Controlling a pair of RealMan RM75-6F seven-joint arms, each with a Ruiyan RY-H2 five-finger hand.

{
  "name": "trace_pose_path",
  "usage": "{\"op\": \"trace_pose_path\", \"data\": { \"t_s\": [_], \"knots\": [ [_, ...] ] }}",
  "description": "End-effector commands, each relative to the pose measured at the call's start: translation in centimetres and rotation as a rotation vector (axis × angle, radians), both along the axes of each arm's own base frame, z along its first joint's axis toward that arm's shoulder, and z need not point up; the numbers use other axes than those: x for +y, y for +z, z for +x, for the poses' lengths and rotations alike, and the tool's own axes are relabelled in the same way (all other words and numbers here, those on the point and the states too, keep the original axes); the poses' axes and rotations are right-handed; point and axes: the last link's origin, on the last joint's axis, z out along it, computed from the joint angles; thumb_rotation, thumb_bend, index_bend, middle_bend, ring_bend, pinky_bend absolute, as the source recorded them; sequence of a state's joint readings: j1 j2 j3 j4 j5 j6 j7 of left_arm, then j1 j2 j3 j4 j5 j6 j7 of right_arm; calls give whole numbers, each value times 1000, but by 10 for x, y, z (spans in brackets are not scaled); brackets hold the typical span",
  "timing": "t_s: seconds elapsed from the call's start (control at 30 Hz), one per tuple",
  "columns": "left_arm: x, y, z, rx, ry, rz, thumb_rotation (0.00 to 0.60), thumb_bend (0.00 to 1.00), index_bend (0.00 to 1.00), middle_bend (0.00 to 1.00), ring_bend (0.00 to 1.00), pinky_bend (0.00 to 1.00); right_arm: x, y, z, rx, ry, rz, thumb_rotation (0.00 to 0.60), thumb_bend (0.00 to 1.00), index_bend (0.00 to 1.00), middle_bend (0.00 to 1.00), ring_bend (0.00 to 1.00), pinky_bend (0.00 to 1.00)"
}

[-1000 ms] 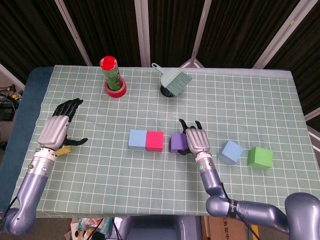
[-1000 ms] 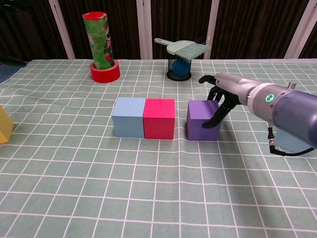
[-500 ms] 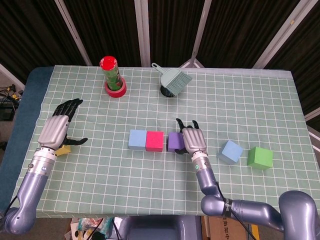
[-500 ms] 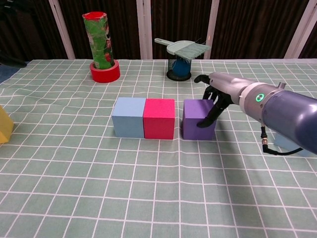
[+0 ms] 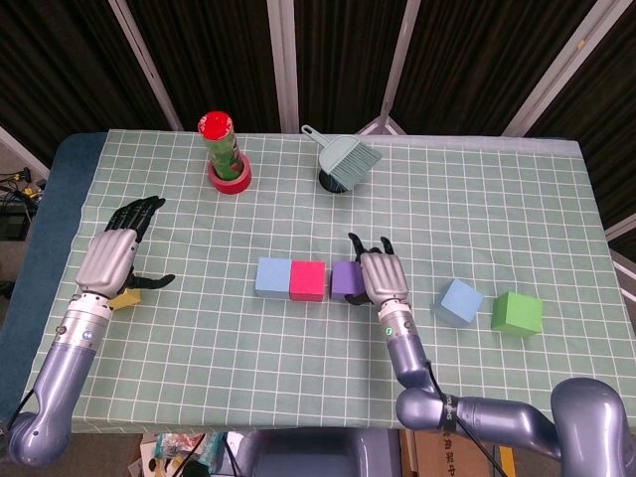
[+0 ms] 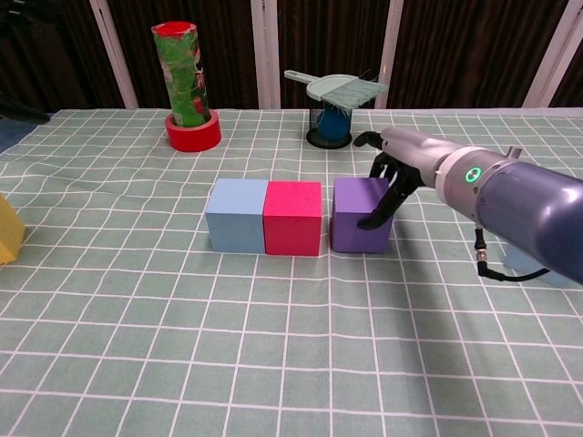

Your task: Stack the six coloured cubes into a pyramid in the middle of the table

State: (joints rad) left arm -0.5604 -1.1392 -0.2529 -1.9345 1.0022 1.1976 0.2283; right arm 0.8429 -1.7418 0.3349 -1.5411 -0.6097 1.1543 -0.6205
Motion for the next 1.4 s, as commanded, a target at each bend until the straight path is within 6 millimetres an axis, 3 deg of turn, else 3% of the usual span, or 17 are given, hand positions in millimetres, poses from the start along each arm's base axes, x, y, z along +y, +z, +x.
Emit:
{"op": "trace_pose_path", "data": {
  "t_s": [0.03,1.4],
  "knots": [
    [0,0,0,0,0,0,600,44,0,41,0,0,0,0,1,-1,0,1,600,190,0,449,290,0],
    [2,3,-2,-16,11,-3,600,44,0,41,0,0,3,-12,12,1,-9,18,600,189,0,449,290,0]
  ]
}}
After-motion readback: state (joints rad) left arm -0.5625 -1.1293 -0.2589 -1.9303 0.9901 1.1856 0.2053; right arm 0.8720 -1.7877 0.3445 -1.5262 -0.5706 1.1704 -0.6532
